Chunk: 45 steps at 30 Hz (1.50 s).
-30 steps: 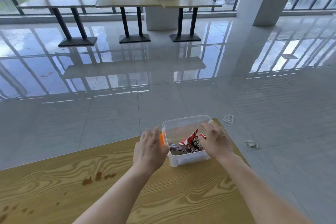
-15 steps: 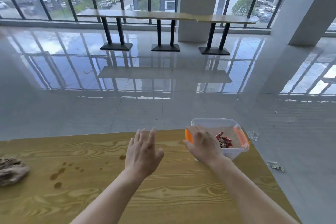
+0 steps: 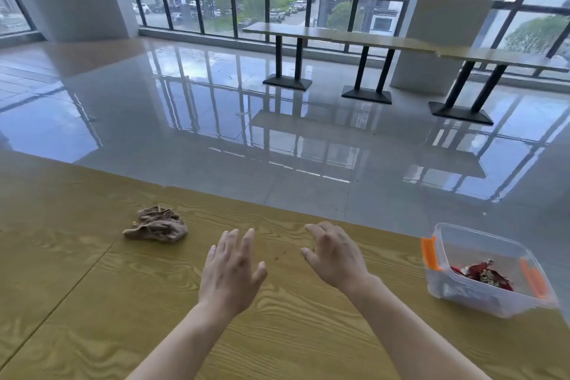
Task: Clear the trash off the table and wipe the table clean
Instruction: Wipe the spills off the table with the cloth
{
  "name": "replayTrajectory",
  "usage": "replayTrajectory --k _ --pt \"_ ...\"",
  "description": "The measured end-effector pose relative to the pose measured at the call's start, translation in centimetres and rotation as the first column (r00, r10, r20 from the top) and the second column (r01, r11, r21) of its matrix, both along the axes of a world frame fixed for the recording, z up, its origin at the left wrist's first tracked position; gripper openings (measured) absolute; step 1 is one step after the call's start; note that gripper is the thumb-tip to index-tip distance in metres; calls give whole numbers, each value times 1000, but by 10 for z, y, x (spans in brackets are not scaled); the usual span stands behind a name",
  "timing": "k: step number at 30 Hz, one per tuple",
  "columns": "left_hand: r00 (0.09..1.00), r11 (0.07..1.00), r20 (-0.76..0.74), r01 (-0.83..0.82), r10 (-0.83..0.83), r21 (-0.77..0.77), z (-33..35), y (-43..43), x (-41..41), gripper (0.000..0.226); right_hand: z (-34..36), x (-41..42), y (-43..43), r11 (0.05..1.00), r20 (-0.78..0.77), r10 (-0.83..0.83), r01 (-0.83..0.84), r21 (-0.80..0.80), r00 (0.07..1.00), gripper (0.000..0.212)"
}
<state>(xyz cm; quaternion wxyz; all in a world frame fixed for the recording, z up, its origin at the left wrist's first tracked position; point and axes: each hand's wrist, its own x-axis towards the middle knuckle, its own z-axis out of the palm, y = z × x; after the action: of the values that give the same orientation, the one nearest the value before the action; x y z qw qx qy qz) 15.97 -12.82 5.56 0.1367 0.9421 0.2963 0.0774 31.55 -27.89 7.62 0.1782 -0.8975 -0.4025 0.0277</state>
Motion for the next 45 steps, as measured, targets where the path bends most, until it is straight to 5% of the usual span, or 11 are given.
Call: replayTrajectory --k 18,24,31,38,41,45 --pt "948 972 -236 -231 216 -39 -96 197 -143 66 -83 -107 231 951 -240 186 -236 -199 953 55" --pt "915 981 -357 -190 187 26 -168 260 -164 72 -121 -116 326 940 -221 253 -293 -175 942 54" --pt "936 981 -298 -191 190 26 -201 277 -176 74 -154 -108 406 927 -175 283 -315 -201 943 73" --pt "962 982 -198 -186 189 32 -207 277 -177 73 -175 -105 433 890 -79 278 -288 -353 957 64" --pt "968 981 -160 -190 192 32 -206 276 -177 69 -168 -115 415 932 -91 234 -250 -264 968 36" --pt "970 983 -164 -178 182 37 -205 276 -176 66 -165 -136 338 948 -111 242 -259 -186 964 25"
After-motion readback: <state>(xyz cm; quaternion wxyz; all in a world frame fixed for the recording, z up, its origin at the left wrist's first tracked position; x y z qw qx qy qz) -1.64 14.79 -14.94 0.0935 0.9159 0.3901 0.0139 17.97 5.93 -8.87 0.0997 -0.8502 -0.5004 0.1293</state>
